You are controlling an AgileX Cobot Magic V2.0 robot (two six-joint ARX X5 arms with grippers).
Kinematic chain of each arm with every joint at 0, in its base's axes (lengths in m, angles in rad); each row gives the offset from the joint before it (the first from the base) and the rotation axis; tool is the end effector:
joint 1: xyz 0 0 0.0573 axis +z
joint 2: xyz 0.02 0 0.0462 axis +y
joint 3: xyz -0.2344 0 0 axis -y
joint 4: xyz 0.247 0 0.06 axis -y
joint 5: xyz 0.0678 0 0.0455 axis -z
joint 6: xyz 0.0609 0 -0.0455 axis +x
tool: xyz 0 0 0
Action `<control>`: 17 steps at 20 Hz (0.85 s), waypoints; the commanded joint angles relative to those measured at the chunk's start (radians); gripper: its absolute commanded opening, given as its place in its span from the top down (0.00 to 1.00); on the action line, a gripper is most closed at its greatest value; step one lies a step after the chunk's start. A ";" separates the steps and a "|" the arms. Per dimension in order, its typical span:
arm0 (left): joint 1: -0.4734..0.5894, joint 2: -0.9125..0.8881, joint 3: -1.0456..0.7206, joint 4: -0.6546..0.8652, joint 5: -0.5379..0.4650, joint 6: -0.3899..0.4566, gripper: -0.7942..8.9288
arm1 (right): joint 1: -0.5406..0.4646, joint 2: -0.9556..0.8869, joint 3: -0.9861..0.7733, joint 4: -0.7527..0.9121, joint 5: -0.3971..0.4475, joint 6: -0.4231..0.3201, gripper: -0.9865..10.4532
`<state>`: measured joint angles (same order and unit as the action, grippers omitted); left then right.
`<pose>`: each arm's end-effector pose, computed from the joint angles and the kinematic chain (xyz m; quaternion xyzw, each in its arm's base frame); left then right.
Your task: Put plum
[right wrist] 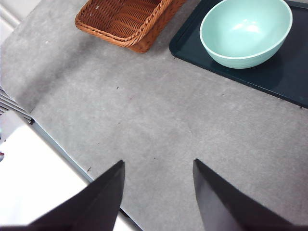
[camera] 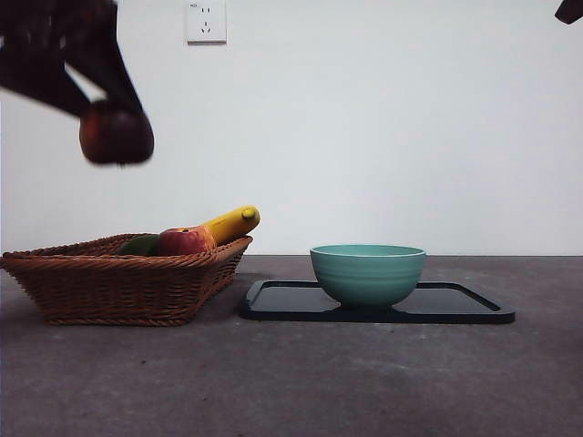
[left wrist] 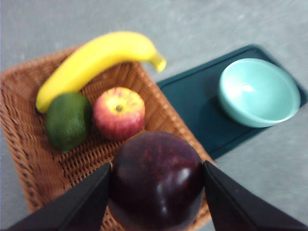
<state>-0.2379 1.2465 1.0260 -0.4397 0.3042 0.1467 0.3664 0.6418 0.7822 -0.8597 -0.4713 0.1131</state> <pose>0.2862 -0.0882 0.2530 0.0561 0.3045 -0.2763 0.9098 0.1397 0.0832 0.2574 0.0668 0.3724 0.3602 0.8527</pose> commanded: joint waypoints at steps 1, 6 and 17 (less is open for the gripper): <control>0.000 0.032 -0.071 0.126 -0.018 0.003 0.67 | 0.005 0.003 0.004 0.009 0.000 0.006 0.72; 0.003 0.174 -0.134 0.225 -0.053 0.051 0.67 | 0.005 0.003 0.004 0.010 0.000 0.007 0.72; 0.004 0.340 -0.134 0.328 -0.072 0.050 0.61 | 0.005 0.003 0.004 0.010 0.000 0.014 0.72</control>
<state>-0.2321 1.5646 0.8864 -0.1188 0.2375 0.1856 0.3664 0.6418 0.7822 -0.8562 -0.4713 0.1135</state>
